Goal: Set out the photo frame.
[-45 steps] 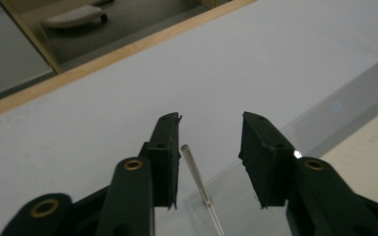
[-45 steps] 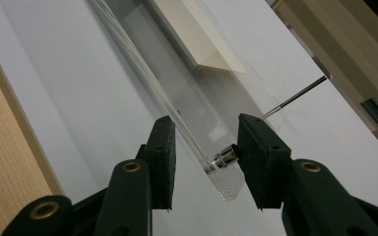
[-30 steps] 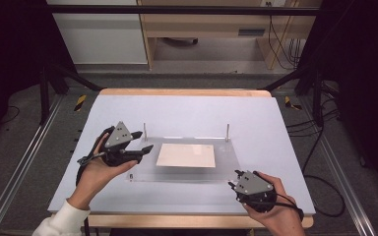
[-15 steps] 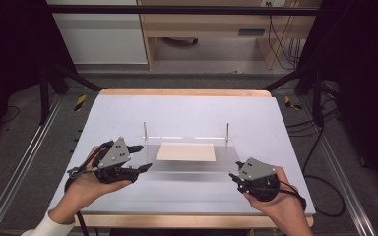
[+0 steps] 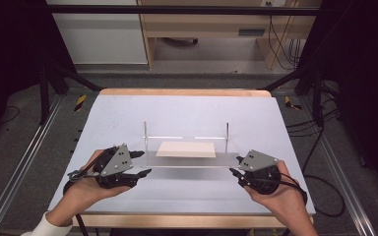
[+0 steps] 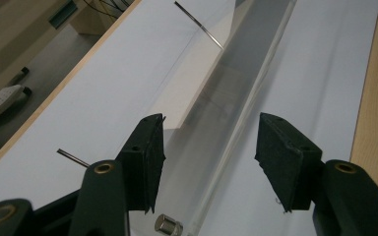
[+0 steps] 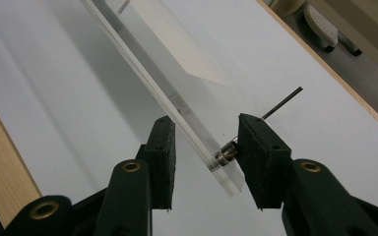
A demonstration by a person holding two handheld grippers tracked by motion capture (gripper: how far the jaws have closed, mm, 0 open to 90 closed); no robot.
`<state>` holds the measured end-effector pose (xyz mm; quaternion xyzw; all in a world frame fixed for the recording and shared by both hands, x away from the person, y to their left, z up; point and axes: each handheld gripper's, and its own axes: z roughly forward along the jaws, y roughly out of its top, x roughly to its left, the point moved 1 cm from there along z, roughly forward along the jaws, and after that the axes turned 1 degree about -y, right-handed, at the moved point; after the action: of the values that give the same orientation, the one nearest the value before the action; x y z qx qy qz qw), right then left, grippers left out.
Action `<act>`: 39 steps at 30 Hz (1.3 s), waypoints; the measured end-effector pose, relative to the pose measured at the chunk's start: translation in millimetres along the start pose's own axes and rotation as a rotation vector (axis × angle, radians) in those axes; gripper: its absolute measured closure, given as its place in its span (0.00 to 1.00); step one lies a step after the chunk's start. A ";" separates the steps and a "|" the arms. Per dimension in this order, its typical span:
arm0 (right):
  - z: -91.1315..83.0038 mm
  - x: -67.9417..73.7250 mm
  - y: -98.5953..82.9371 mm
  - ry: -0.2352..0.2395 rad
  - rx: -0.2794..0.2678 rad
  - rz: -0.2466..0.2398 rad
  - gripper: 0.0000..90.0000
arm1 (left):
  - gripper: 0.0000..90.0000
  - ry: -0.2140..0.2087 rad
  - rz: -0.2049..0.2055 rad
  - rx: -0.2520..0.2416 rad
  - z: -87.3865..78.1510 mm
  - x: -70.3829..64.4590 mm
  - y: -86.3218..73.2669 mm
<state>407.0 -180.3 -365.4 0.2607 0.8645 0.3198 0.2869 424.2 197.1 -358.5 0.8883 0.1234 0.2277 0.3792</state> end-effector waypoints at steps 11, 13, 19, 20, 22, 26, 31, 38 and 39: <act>-0.5 -3.6 3.3 0.006 0.005 0.011 0.67 | 0.57 0.017 0.025 0.018 1.4 1.1 -5.5; -0.4 -4.1 3.8 0.009 0.007 0.011 0.67 | 0.59 0.019 0.028 0.016 1.5 1.5 -5.5; -0.4 -5.1 4.6 0.012 0.007 0.015 0.67 | 0.64 0.016 0.034 0.017 4.2 1.0 -6.3; -0.5 -5.1 4.6 0.013 0.007 0.017 0.67 | 0.64 0.017 0.034 0.020 4.6 1.6 -7.1; -0.6 -5.7 5.0 0.013 0.008 0.018 0.67 | 0.67 0.024 0.033 0.036 5.9 3.6 -9.2; -0.6 -6.2 5.7 0.014 0.011 0.021 0.66 | 0.68 0.028 0.020 0.027 6.9 5.0 -11.1; -0.6 -7.4 6.5 0.017 0.009 0.026 0.66 | 0.72 0.039 0.025 0.016 6.7 4.8 -9.5; -0.6 -8.6 7.4 0.021 0.009 0.028 0.66 | 0.73 0.037 0.027 0.010 8.5 3.6 -6.9; -0.6 -8.7 7.3 0.022 0.009 0.028 0.66 | 0.72 0.035 0.026 0.004 9.0 3.3 -6.1</act>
<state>414.6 -181.3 -357.0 0.2708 0.8653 0.3227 0.2718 431.2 197.0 -367.3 0.8866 0.1189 0.2479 0.3720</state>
